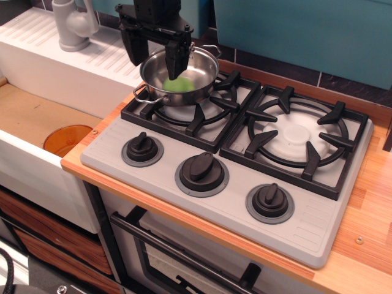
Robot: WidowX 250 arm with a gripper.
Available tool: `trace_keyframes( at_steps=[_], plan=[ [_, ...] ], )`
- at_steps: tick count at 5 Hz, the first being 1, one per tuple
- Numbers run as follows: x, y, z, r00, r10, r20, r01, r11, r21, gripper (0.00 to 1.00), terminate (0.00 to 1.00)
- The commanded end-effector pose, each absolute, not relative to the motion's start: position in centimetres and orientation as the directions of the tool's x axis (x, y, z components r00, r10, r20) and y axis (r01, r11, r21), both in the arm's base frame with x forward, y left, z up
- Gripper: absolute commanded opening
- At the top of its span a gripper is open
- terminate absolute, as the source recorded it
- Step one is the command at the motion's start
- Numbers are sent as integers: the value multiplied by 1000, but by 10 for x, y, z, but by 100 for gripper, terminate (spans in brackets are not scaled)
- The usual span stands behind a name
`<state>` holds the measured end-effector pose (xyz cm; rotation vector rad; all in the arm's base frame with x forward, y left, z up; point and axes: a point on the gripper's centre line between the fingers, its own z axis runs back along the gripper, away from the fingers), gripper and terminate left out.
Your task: Put cauliflower in pot or pan an put pot or pan on stove
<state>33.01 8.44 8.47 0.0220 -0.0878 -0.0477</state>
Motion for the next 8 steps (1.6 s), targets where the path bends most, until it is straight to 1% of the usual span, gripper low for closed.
trace_keyframes(
  at_steps=[1,3,7,8],
  plan=[
    [338,73,125,989,-35,143,27,998,55,100,0],
    [344,53,129,985,-45,165,31,996,81,100,0],
    [344,53,129,985,-45,165,31,996,81,100,0],
    [347,48,119,981,-24,192,6,996,95,100,0]
  ],
)
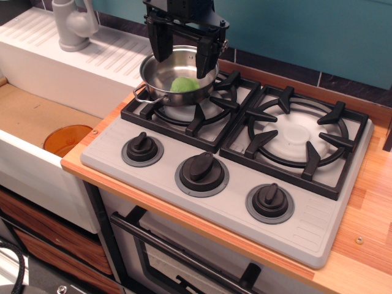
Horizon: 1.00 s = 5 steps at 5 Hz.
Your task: Put cauliflower in pot or pan an put pot or pan on stove
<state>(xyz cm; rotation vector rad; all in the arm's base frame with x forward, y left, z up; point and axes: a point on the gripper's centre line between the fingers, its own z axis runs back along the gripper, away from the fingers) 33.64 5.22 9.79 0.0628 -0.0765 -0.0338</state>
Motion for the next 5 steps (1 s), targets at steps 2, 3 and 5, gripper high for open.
trace_keyframes(
  at_steps=[2,3,5],
  plan=[
    [362,38,109,977,-8,211,-8,997,75,100,0],
    [367,33,101,974,3,226,-19,998,66,100,0],
    [374,34,76,964,4,265,-14,999,37,100,0]
  ],
)
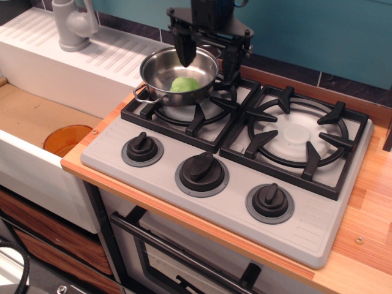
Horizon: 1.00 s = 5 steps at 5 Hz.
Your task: Put cauliflower in pot or pan an put pot or pan on stove
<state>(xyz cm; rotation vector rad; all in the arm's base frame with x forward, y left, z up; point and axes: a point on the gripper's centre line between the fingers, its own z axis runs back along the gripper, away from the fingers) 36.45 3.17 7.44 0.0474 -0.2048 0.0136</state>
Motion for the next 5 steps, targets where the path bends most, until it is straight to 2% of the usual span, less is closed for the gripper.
trace_keyframes(
  at_steps=[1,3,4,5],
  plan=[
    [372,34,67,961,8,275,-17,999,31,100,0],
    [358,28,53,960,33,277,-44,998,35,100,0],
    [354,21,49,959,45,280,-59,997,40,0,0],
    [352,19,45,957,48,288,-64,997,45,0,0]
  ],
)
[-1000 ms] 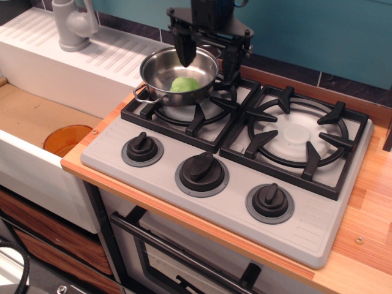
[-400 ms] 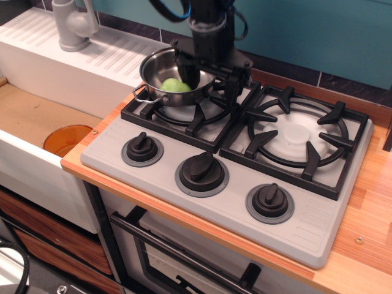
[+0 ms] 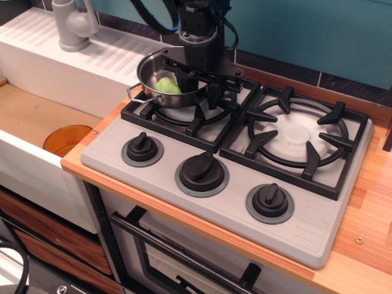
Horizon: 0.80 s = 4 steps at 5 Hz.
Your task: Put cauliflower in pot or pan an put pot or pan on stove
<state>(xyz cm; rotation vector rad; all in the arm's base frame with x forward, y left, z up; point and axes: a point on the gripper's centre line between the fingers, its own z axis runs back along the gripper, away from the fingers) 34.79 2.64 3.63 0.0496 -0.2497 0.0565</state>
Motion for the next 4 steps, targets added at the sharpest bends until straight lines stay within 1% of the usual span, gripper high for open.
trace_keyframes(
  at_steps=[1,2,3,4],
  plan=[
    [351,17,46,956,47,288,-63,997,46,0,0],
    [350,14,55,958,35,284,-48,998,38,0,0],
    [347,8,81,965,31,259,-48,997,60,0,0],
    [343,-7,105,968,27,249,-52,994,95,0,0]
  ],
)
